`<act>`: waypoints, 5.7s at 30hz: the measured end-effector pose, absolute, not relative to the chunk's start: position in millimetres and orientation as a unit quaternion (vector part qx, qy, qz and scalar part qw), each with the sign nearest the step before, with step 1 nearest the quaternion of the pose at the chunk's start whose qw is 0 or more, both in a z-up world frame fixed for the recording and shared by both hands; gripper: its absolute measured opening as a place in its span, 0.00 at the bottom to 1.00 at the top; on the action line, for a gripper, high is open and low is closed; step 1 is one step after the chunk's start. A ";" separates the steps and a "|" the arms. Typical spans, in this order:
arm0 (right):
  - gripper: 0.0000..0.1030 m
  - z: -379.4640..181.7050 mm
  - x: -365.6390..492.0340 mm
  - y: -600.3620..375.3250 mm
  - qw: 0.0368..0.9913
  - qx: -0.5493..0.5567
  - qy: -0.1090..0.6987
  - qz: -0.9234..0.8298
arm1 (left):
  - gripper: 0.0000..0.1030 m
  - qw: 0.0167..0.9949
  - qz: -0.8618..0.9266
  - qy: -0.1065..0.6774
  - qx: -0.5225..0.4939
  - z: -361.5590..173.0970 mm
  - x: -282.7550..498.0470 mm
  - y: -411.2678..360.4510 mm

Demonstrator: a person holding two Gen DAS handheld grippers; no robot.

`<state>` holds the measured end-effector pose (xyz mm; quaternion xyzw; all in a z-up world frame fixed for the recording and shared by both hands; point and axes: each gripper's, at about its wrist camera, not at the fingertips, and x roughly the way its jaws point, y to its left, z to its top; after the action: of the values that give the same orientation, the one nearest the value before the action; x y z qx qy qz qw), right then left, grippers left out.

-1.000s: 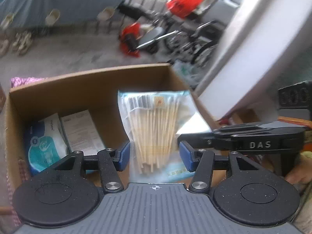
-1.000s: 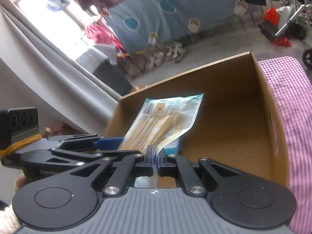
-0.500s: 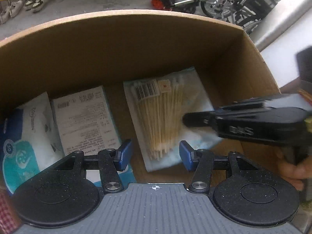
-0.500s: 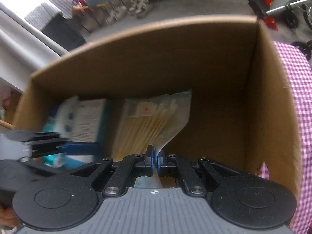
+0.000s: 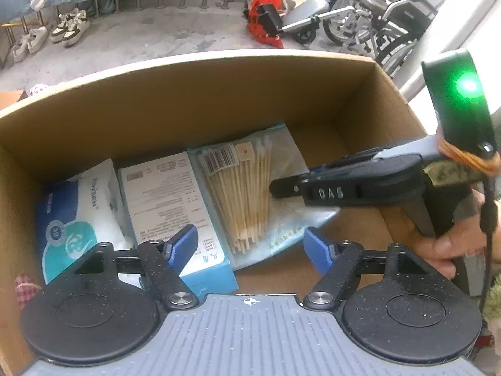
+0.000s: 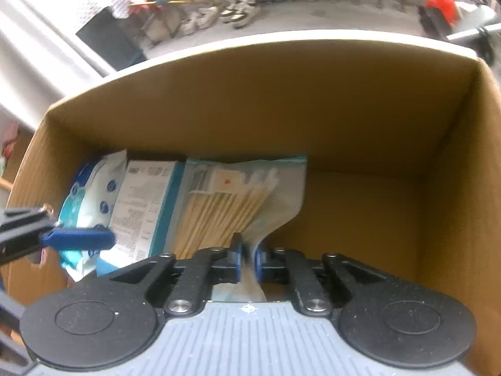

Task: Organize soft objects
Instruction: 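Lower the cotton-swab bag into the box and open the right gripper, then move the right gripper down to the blue face-mask pack, then close the right gripper on the edge of the face-mask pack, then lift the face-mask pack with the right gripper and carry it over the box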

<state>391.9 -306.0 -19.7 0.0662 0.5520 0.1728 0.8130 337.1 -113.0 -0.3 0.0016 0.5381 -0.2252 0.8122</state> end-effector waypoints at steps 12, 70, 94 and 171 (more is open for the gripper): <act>0.68 44.2 356.8 -329.3 0.861 0.092 0.484 0.127 | 0.93 0.844 -0.242 0.477 -0.049 54.6 303.1 -83.0; 0.41 -122.5 35.5 -324.5 0.664 0.609 0.422 0.105 | 0.63 0.852 -0.280 0.441 -0.016 -27.4 74.7 -24.9; 0.38 -136.0 26.3 -334.4 0.607 0.704 0.331 0.160 | 0.74 0.833 -0.290 0.462 -0.095 -13.6 68.3 3.0; 0.21 8.7 241.0 -293.6 0.743 0.491 0.406 0.206 | 0.58 0.872 -0.267 0.391 -0.127 67.0 187.0 17.2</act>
<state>241.0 -293.6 8.7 0.4907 0.4056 0.2059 0.7431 187.0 17.2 67.0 -0.1272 0.3910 -0.2670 0.8716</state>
